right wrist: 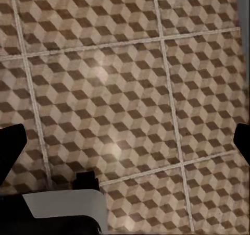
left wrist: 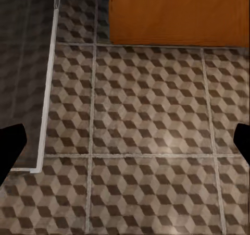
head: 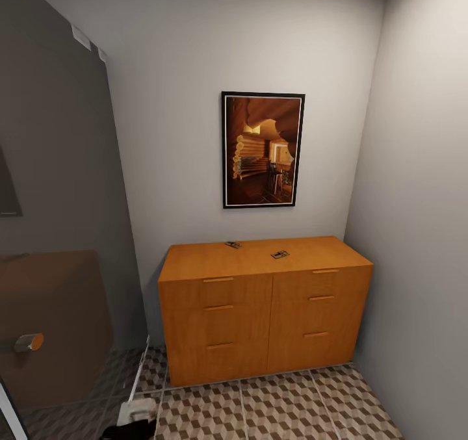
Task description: Take the four mousetraps from the cabinet in the bathroom and place them on the bathroom floor. Make sure all four end up on the same floor surface, and ensure that at least two of them are either under or directly next to the same bathroom sink.
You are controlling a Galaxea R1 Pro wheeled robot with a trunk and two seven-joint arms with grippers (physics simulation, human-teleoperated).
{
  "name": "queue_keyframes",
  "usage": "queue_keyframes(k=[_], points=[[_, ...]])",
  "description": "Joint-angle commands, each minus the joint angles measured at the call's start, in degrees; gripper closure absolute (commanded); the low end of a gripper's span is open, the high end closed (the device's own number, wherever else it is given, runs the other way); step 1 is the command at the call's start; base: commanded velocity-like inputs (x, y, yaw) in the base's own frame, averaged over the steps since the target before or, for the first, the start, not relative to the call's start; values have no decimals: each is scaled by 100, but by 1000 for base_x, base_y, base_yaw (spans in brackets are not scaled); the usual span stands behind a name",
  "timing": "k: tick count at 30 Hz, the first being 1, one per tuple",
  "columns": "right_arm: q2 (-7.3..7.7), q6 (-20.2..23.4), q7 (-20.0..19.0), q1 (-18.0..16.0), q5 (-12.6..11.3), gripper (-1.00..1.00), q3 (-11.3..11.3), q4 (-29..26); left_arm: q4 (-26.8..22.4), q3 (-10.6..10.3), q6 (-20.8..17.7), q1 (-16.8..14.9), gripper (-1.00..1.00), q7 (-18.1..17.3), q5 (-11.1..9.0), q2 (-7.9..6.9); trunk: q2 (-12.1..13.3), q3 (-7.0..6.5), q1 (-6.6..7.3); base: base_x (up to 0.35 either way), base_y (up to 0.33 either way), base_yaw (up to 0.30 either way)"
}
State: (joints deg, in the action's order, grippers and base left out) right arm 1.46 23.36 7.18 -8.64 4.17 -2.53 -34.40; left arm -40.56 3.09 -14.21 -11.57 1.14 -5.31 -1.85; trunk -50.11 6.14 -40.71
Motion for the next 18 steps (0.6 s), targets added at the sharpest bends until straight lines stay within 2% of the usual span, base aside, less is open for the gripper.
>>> queue_keyframes(k=[1,2,4,6,7,11,12,15,16,17,18], points=[[-3,223,-6,-5,50,-100,-8,-688,-446,-2,-215,-3,-100,11,-27,2,-8,8,-1,0,0,0],[-4,526,-6,-5,49,-100,-11,-1179,-907,-5,-515,-3,-100,10,6,9,-8,8,-1,0,0,0],[-3,766,-6,-5,49,-100,-16,-1579,-1299,-9,-748,-3,-100,10,28,18,-8,8,-1,0,0,0],[-1,973,-6,-6,49,-100,-20,-1940,-1682,-12,-946,-3,-100,9,41,24,-8,8,-1,0,0,0],[-1,973,-6,-6,49,-100,-20,-1940,-1682,-12,-946,-3,-100,9,41,24,-8,8,-1,0,0,0],[2,1289,2,-6,49,-100,-25,-2615,-2424,-18,-1251,-3,-100,6,56,34,-8,8,-1,0,0,0],[4,1485,44,-4,52,-100,-33,-3238,-3075,-33,-1439,-3,-100,5,62,41,-8,8,-1,0,0,0],[8,1706,146,-5,58,-100,-39,-3935,-3758,-75,-1611,-9,-100,10,70,58,-8,8,-1,0,0,0],[10,1868,225,-2,64,-100,-39,-4329,-4103,-114,-1716,-25,-100,16,75,72,-8,8,-1,0,0,0],[11,2251,342,-1,71,-100,-34,-4931,-4495,-211,-1953,-57,-100,20,80,97,-8,8,-1,0,0,0],[11,2353,361,-14,72,-100,-33,-5035,-4550,-238,-2025,-62,-100,20,80,100,-8,8,-1,0,0,0]])
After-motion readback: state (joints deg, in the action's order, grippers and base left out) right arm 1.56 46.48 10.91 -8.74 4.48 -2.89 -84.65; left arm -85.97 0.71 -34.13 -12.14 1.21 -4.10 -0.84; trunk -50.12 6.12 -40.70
